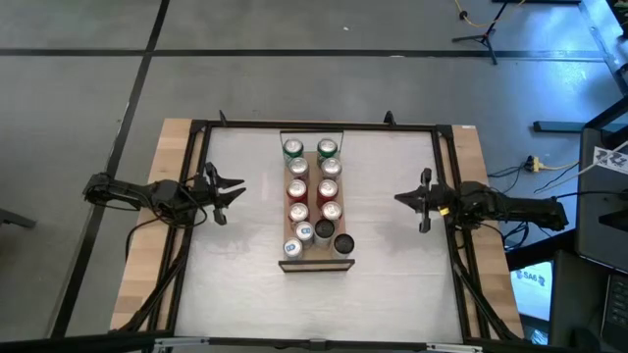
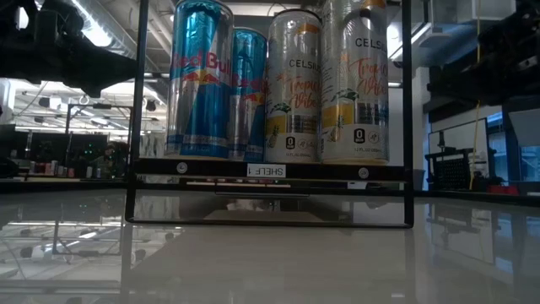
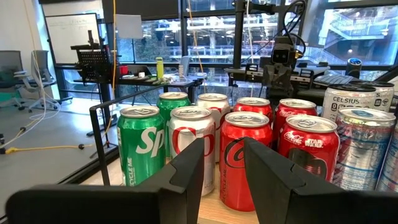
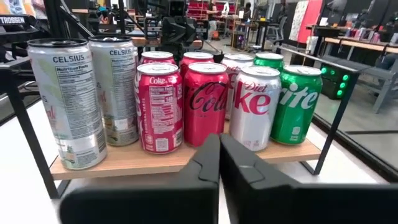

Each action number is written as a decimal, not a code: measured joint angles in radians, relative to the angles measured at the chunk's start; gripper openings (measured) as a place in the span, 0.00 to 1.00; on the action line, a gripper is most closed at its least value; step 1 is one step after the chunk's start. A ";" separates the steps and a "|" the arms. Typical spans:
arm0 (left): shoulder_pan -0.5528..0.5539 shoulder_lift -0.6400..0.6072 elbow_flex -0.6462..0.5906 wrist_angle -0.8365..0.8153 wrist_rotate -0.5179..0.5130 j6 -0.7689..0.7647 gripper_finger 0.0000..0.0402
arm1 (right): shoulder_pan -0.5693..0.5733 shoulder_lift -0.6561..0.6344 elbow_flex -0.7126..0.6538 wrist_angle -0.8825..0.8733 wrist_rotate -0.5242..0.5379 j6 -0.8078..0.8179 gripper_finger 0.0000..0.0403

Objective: Place canned beverage on shelf
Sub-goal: Return to Home Position

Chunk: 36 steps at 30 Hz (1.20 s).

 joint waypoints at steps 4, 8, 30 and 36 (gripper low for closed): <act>0.000 0.000 0.000 0.000 0.000 0.000 0.26 | 0.000 0.000 0.000 0.030 0.000 -0.002 0.02; 0.000 0.000 0.000 0.000 0.000 0.000 0.26 | 0.000 0.000 -0.039 0.121 0.000 -0.001 0.01; 0.000 0.000 0.000 0.000 0.003 0.000 0.26 | 0.000 0.048 -0.053 0.146 -0.005 -0.003 0.01; 0.000 0.000 0.000 0.000 0.004 0.000 0.26 | 0.000 0.048 -0.053 0.146 -0.005 -0.003 0.01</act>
